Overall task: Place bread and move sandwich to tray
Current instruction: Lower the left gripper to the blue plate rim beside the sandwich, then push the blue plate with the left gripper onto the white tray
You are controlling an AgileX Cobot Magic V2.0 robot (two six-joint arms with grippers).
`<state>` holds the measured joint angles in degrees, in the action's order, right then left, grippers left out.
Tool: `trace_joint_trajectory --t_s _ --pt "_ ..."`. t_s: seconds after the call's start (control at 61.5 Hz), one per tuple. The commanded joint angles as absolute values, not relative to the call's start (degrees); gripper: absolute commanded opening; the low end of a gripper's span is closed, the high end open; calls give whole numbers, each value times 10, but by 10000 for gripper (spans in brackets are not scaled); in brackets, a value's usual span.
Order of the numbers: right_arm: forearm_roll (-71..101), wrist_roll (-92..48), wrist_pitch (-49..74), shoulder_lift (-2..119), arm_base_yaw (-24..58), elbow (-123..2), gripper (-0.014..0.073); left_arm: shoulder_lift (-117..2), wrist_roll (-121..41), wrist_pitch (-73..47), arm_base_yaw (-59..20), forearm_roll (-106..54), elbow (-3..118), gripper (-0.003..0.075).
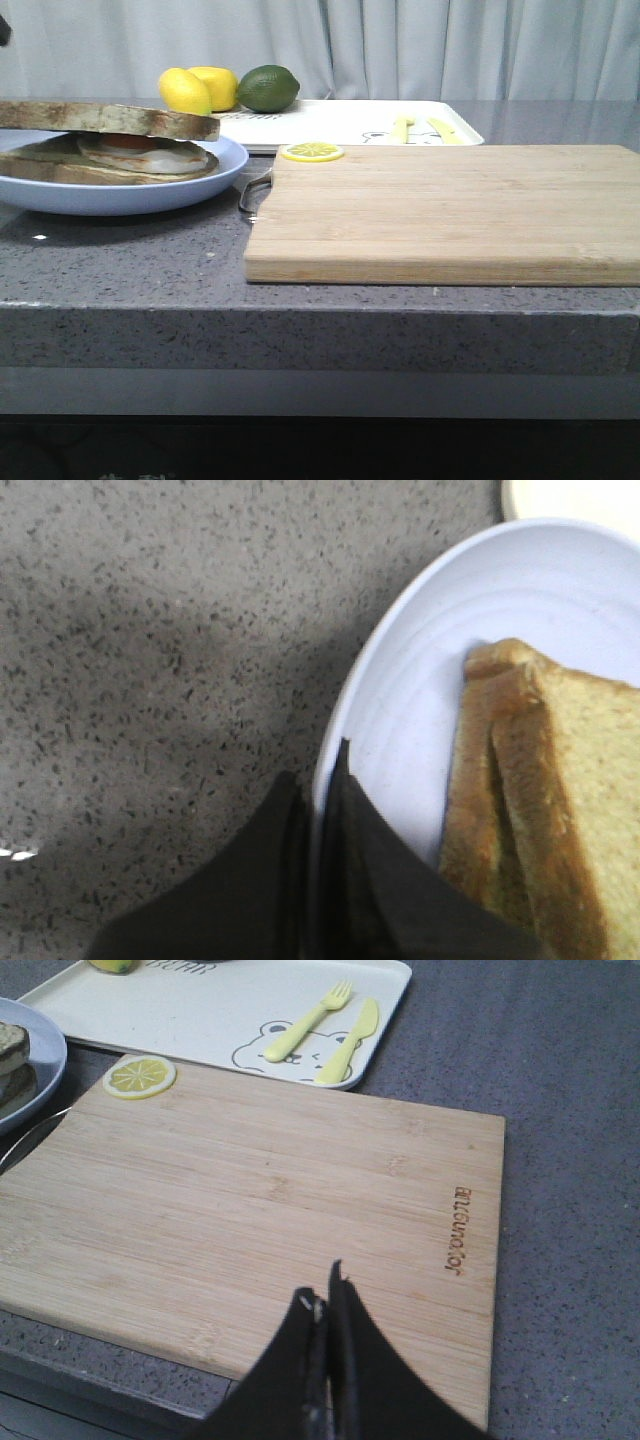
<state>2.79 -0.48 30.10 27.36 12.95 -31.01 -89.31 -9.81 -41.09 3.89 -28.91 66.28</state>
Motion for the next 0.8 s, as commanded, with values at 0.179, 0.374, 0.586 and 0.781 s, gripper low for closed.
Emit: trace_joint_trajectory --t_s 0.179,0.374,0.586,0.781 --pt "33 -4 253 274 127 -323 -60 -867 -219 -460 78 -504 710 -20" --pt "35 -4 253 274 127 -323 -60 -893 -219 -484 64 -515 776 -20" --pt "36 -4 253 274 127 -323 -60 -975 -192 -519 26 -511 914 -20" --pt "36 -4 253 274 127 -323 -60 -1085 -115 -526 -14 -446 1084 -20"
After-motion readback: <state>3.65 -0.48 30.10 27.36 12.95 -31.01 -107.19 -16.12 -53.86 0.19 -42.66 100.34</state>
